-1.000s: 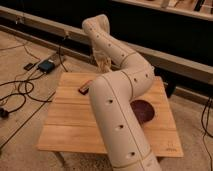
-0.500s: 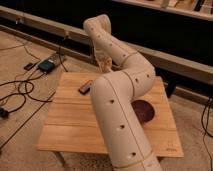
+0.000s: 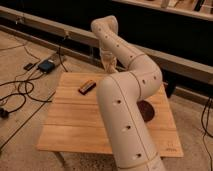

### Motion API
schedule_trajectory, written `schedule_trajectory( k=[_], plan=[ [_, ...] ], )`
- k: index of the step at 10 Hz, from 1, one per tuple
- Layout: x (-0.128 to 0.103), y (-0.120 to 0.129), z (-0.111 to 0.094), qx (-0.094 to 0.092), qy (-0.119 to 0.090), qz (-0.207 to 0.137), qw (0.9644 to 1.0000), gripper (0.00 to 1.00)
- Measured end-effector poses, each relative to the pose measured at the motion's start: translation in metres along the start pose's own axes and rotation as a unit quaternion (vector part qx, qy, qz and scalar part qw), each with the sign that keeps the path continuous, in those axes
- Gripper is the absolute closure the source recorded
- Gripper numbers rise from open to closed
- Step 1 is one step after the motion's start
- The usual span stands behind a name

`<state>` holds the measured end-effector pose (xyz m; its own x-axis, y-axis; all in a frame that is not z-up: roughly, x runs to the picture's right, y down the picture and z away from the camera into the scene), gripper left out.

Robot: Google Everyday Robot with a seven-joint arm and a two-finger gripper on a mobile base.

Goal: Place the white sponge in the ceramic cup

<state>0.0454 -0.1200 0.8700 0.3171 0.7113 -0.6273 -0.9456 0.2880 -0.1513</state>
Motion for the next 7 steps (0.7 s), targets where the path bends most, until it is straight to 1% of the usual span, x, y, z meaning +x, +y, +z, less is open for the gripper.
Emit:
schedule_trajectory(
  k=[1, 2, 3, 5, 7],
  plan=[
    [-0.003, -0.005, 0.002, -0.008, -0.011, -0.004, 0.9999, 1.00],
    [-0.005, -0.009, 0.003, -0.011, -0.019, -0.006, 0.9997, 1.00],
    [-0.006, -0.013, 0.005, -0.012, -0.024, -0.006, 0.9996, 1.00],
    [-0.010, -0.025, 0.009, -0.012, -0.041, -0.004, 0.9991, 1.00],
    [-0.014, -0.030, 0.013, -0.017, -0.054, -0.005, 0.9984, 1.00]
  ],
)
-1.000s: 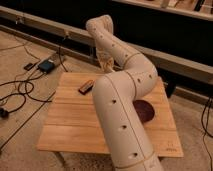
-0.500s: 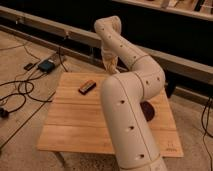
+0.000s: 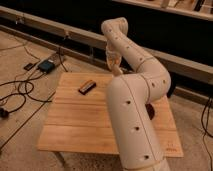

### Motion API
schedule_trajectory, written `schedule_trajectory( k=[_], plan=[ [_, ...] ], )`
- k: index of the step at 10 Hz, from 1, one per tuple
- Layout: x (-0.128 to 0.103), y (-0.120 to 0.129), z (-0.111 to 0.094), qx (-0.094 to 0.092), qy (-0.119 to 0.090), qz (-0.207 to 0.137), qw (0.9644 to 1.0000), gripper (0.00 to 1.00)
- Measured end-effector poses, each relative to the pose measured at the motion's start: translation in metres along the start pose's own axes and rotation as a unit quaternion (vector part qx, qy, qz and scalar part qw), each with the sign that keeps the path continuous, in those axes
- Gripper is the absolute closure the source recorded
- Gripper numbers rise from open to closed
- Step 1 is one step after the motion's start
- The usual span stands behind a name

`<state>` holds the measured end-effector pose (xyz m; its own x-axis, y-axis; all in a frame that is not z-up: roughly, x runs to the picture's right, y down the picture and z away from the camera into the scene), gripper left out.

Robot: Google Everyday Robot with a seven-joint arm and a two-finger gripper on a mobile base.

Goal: Place the white sponge in the ceramic cup

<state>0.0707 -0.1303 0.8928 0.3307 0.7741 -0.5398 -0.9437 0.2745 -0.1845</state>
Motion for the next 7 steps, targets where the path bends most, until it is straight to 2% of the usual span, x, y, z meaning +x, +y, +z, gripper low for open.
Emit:
schedule_trajectory(
  k=[7],
  plan=[
    [0.006, -0.006, 0.019, -0.037, -0.027, -0.007, 0.9989, 1.00]
  ],
)
